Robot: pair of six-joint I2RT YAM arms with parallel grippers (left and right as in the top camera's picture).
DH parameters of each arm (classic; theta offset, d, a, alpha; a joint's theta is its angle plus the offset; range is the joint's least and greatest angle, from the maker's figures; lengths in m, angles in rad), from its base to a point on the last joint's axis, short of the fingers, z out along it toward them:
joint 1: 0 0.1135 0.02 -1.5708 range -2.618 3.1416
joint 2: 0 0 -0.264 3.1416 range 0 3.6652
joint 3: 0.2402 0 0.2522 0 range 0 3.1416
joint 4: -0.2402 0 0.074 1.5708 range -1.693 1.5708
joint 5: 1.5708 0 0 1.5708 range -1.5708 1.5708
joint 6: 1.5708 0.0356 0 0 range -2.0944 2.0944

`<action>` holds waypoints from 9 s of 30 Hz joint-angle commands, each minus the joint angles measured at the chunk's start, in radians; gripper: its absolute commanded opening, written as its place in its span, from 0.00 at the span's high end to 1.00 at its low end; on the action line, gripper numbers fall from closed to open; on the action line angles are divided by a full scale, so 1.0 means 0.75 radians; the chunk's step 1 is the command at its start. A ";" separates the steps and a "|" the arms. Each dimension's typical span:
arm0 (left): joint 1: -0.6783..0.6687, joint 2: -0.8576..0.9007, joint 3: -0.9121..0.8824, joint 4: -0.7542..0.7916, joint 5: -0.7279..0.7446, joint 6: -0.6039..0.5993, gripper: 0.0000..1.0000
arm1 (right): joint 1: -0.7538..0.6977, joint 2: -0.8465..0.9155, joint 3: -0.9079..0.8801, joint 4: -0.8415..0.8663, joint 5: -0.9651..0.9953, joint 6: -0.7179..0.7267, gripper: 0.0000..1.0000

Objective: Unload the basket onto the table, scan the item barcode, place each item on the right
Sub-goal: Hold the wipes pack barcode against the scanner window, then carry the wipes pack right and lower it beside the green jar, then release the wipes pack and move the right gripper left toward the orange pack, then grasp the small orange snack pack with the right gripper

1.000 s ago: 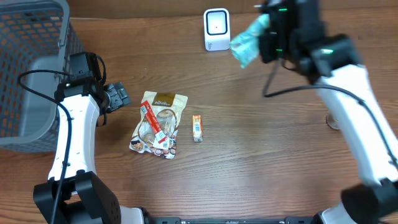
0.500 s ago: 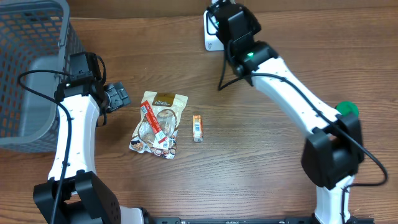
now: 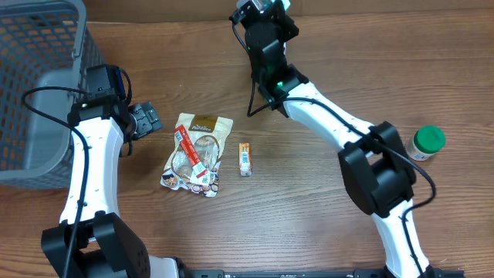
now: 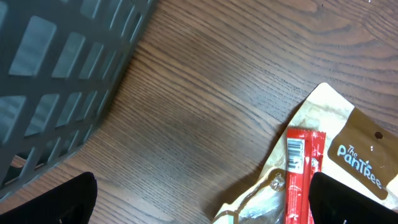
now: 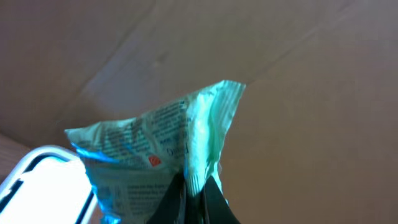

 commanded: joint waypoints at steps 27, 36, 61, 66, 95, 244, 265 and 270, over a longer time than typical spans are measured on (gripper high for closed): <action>-0.003 -0.011 0.008 -0.002 -0.018 0.015 0.00 | -0.108 0.235 0.028 0.362 -0.384 -0.600 0.96; -0.003 -0.011 0.008 -0.002 -0.018 0.015 0.00 | -0.108 0.236 0.028 0.363 -0.464 -0.632 0.96; -0.003 -0.011 0.008 -0.002 -0.018 0.015 0.00 | -0.091 0.237 0.028 0.123 -0.332 -0.512 0.97; -0.003 -0.011 0.008 -0.002 -0.018 0.015 0.00 | -0.074 0.237 0.028 -0.004 -0.330 -0.512 0.97; -0.003 -0.011 0.008 -0.002 -0.018 0.015 0.00 | -0.035 0.170 0.028 0.088 -0.106 -0.267 0.97; -0.003 -0.011 0.008 -0.002 -0.018 0.015 0.00 | 0.399 -0.548 -0.680 -1.134 -0.794 1.937 0.46; -0.003 -0.011 0.008 -0.002 -0.018 0.015 0.00 | 0.400 -0.419 -0.680 -1.164 -0.844 1.935 0.66; -0.003 -0.011 0.008 -0.002 -0.018 0.015 0.00 | 0.397 -0.439 -0.678 -1.225 -0.620 1.925 0.73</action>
